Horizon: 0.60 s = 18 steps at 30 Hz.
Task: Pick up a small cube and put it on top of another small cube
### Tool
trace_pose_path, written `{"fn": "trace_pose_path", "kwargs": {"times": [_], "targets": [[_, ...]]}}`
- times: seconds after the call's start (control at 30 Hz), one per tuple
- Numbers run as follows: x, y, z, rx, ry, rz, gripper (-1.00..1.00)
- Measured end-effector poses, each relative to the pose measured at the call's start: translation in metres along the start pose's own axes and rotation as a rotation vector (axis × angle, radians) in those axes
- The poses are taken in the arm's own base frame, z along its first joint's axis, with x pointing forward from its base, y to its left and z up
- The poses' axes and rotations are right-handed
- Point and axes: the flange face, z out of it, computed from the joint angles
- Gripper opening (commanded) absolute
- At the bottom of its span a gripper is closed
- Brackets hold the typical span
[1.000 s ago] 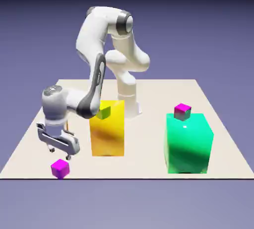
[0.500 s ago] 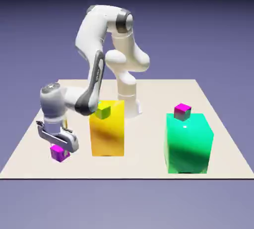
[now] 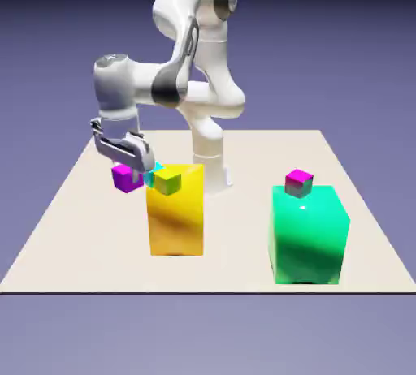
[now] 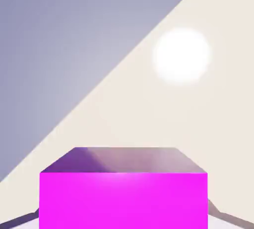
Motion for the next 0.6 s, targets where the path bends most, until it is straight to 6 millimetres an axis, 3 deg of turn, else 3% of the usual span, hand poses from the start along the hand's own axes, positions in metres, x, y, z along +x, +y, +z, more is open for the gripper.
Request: {"fn": "trace_pose_path", "kwargs": {"times": [0.27, 0.33, 0.47, 0.5, 0.57, 0.6], "targets": [[-0.041, 0.064, -0.053, -0.014, 0.047, 0.107, -1.00], [-0.043, 0.068, -0.055, -0.015, 0.051, 0.113, -1.00], [-0.040, 0.068, 0.006, -0.015, 0.051, 0.113, -1.00], [-0.040, 0.070, 0.015, -0.015, 0.051, 0.113, 1.00], [-0.040, 0.070, 0.015, -0.017, 0.053, 0.113, 1.00], [-0.040, 0.068, 0.000, -0.017, 0.053, 0.113, 1.00]]}}
